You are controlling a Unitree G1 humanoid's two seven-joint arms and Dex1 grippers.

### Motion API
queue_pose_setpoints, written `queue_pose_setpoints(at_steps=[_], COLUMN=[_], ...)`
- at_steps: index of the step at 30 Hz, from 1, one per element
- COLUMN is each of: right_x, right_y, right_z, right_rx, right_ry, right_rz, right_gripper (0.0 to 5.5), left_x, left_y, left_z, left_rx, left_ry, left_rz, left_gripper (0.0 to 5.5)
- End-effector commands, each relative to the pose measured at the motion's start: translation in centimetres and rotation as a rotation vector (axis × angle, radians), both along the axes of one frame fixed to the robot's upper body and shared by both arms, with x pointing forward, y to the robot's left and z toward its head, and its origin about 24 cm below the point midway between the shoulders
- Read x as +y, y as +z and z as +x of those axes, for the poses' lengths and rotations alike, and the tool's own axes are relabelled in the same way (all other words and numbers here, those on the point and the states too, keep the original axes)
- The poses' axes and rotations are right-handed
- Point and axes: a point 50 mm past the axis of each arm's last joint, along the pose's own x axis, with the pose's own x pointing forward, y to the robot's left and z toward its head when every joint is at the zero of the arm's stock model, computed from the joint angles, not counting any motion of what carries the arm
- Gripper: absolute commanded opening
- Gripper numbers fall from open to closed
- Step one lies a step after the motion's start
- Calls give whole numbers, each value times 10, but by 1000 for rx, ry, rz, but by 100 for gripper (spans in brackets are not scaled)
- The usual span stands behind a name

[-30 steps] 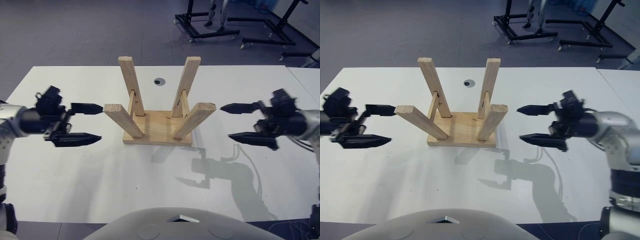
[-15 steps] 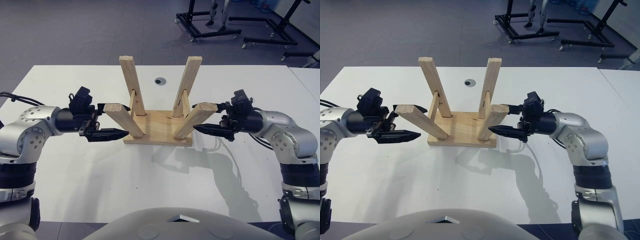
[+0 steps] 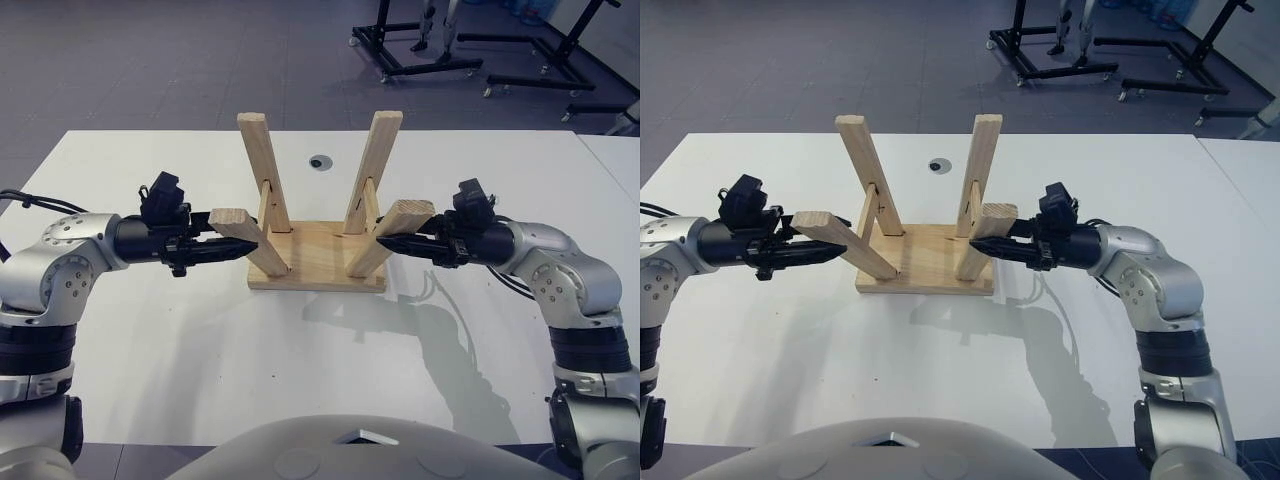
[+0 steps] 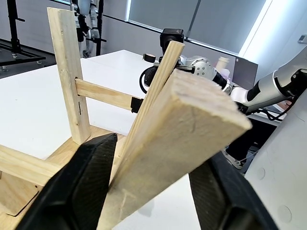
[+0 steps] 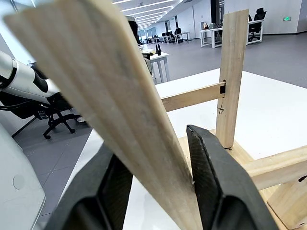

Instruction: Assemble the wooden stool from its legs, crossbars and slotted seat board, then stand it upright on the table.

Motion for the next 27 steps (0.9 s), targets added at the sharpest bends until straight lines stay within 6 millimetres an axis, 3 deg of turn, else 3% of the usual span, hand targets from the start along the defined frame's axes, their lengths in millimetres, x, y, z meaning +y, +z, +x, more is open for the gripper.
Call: queue_pose_setpoints(at_steps=[1, 7, 12, 15, 18, 23, 27], right_x=[0, 2, 4, 4, 9, 17, 25], right_y=[7, 10, 38, 51, 42, 2, -11], right_z=[2, 1, -3, 1, 14, 45, 63], right_rx=[-20, 40, 268, 405, 568, 803, 838], right_ry=[0, 16, 63, 81, 7, -204, -285], right_rz=[16, 38, 111, 153, 137, 140, 175], right_gripper=[154, 136, 121, 109, 107, 107, 107], left_x=[-2, -8, -10, -5, -5, -12, -25], left_y=[0, 16, 53, 58, 35, -12, -25], left_z=[0, -7, -13, -3, 20, 42, 51], left_rx=[11, 74, 272, 380, 554, 775, 791], left_ry=[-1, -41, -102, -42, 156, 422, 531], left_rz=[-8, -76, -255, -345, -375, -350, -334], left_gripper=[183, 158, 135, 112, 108, 107, 107])
